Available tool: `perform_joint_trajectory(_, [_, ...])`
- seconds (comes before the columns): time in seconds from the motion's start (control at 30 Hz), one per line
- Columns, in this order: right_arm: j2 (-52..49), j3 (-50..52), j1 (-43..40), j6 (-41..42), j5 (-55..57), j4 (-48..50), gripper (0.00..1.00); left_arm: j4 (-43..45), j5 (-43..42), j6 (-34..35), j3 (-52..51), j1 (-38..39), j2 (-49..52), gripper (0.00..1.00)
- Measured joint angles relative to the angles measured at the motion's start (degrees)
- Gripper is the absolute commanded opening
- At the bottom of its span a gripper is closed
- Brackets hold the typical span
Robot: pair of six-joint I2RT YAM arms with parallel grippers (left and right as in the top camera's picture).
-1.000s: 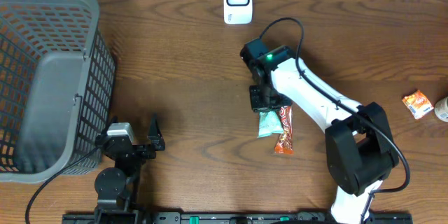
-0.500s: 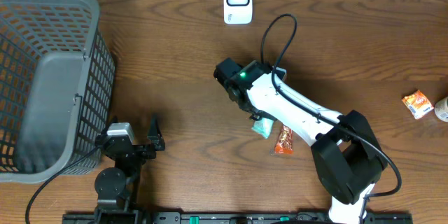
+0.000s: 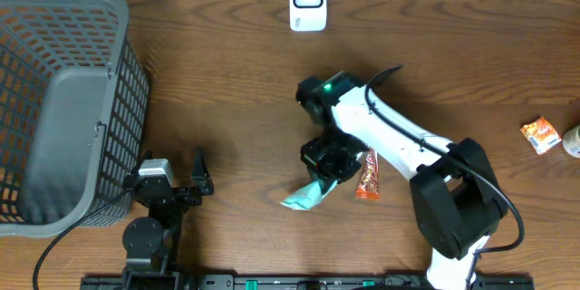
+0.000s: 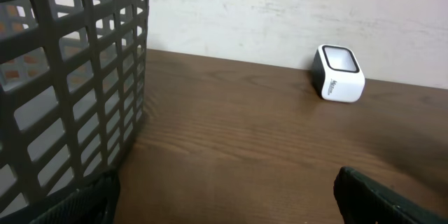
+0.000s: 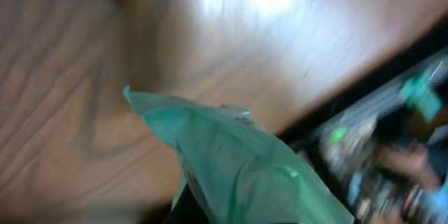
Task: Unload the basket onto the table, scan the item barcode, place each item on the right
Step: 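Lift the wipes pack with the right gripper and reorient it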
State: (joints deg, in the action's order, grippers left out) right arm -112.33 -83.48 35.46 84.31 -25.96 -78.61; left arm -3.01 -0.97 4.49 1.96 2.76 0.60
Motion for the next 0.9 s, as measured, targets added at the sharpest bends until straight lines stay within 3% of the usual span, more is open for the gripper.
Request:
perform_joint_trajectory(0.23, [0.00,0.02,-8.22,7.13,-14.49,4.50,0.02,0.02,-0.02,0.02,0.00,0.00,0.00,0.98])
perform_joint_trajectory(0.53, [0.00,0.04,-15.56,8.52,-18.82,15.74,0.02,0.00,0.00,0.00,0.00,0.00,0.00,0.98])
perform_joint_trajectory(0.73, [0.00,0.04,-15.87,1.49,-19.52,11.04,0.01,0.00,0.00,0.00,0.00,0.00,0.00,0.98])
perform_joint_trajectory(0.9, [0.00,0.07,-16.41,4.15,-22.58,5.99,0.01,0.02,0.00,0.00,0.00,0.00,0.00,0.98])
